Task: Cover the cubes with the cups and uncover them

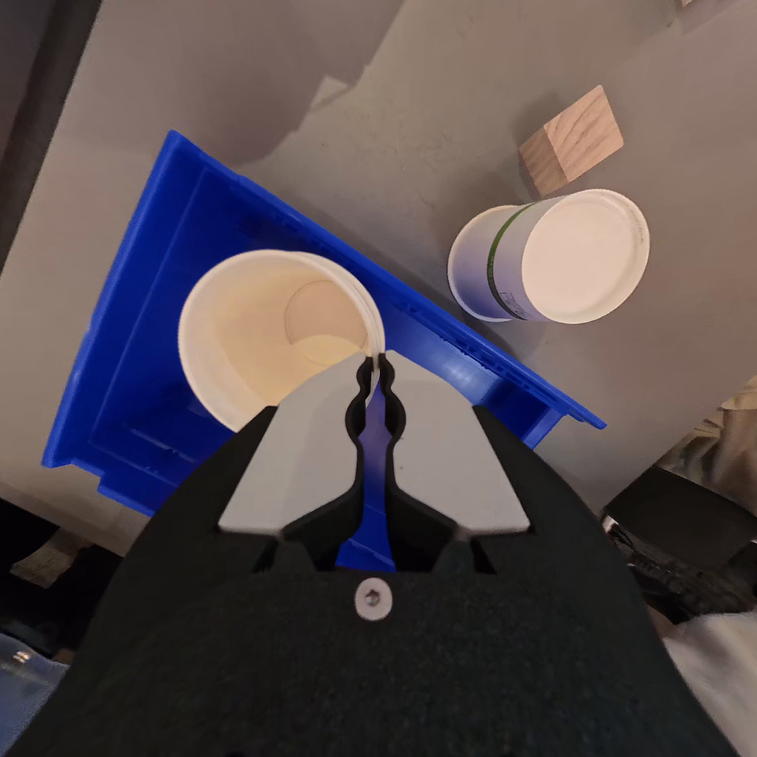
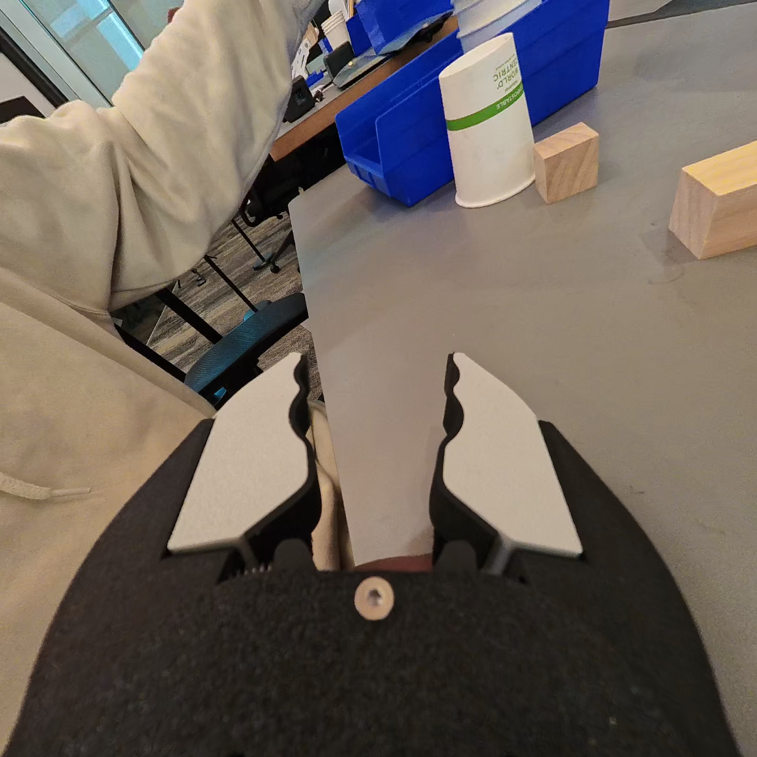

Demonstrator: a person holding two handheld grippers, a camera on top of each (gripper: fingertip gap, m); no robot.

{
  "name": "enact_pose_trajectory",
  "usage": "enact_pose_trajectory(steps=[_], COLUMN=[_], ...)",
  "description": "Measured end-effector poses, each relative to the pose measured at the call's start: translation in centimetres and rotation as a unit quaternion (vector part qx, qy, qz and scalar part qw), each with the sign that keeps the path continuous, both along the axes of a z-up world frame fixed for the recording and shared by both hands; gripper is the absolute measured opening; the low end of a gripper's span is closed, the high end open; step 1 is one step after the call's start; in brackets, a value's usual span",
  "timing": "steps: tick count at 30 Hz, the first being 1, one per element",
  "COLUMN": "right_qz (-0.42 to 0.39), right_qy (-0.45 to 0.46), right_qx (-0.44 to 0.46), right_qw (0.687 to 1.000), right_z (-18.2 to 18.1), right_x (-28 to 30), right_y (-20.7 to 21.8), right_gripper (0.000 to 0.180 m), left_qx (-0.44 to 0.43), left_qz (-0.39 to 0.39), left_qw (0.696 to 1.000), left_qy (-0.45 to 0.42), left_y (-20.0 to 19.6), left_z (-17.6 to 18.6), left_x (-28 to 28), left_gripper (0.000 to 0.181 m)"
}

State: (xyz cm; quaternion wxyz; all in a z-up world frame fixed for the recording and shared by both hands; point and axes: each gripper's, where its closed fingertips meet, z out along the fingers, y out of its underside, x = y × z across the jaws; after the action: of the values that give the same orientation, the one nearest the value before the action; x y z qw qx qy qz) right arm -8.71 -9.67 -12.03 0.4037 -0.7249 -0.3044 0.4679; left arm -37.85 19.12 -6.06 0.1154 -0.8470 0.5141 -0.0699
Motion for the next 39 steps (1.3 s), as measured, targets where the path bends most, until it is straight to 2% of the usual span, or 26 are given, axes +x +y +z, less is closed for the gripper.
enact_pose_trajectory(steps=[1, 4, 7, 12, 16, 19, 23, 25, 27, 30, 34, 37, 39], right_qz=[0.000, -0.001, -0.001, -0.003, -0.014, -0.027, -0.030, -0.033, -0.041, -0.053, -0.002, 0.016, 0.008], right_qy=[0.000, -0.001, 0.003, 0.005, 0.017, 0.043, 0.065, 0.076, 0.126, 0.271, 0.441, 0.540, 0.569], right_qx=[0.000, 0.002, 0.000, 0.000, 0.005, 0.000, -0.012, -0.010, -0.013, -0.062, -0.169, -0.176, -0.160], right_qw=[1.000, 1.000, 1.000, 1.000, 1.000, 0.999, 0.997, 0.996, 0.991, 0.959, 0.881, 0.823, 0.807], right_z=[0.0, 0.0, 0.1, 0.2, 0.6, 1.2, 1.5, 1.8, 2.9, 5.9, 10.0, 13.4, 14.5], right_x=[0.0, 0.0, 0.1, 0.2, 0.5, 0.9, 1.1, 0.9, 0.2, -1.4, -3.8, -3.3, -2.3], right_y=[0.0, 0.0, 0.0, 0.1, 0.5, 1.0, 1.3, 1.5, 2.0, 3.6, 6.1, 7.8, 8.5], right_gripper=[0.063, 0.063, 0.063, 0.062, 0.061, 0.060, 0.060, 0.061, 0.063, 0.073, 0.096, 0.108, 0.111], left_qx=[-0.004, 0.002, 0.017, 0.067, 0.151, 0.208, 0.238, 0.249, 0.262, 0.292, 0.276, 0.234, 0.225], left_qz=[0.002, 0.005, 0.007, 0.000, -0.004, -0.004, -0.020, -0.036, -0.060, -0.081, -0.100, -0.113, -0.128], left_qw=[1.000, 1.000, 1.000, 0.998, 0.988, 0.977, 0.969, 0.960, 0.943, 0.904, 0.860, 0.844, 0.841], left_qy=[0.002, 0.004, -0.003, -0.001, -0.006, -0.039, -0.065, -0.122, -0.198, -0.302, -0.417, -0.469, -0.476], left_y=[-0.1, 0.2, 0.5, 0.3, 0.0, -0.8, -2.5, -3.7, -5.6, -8.8, -14.0, -17.6, -19.2], left_z=[0.0, 0.3, 2.2, 7.2, 13.1, 17.7, 20.2, 21.0, 21.5, 21.8, 21.1, 19.6, 18.0], left_x=[-0.1, -0.2, -0.3, -0.7, -1.0, -0.8, -0.1, 2.0, 5.2, 10.5, 17.4, 21.8, 23.9], left_gripper=[0.003, 0.003, 0.003, 0.003, 0.003, 0.003, 0.003, 0.003, 0.003, 0.003, 0.003, 0.003, 0.003])
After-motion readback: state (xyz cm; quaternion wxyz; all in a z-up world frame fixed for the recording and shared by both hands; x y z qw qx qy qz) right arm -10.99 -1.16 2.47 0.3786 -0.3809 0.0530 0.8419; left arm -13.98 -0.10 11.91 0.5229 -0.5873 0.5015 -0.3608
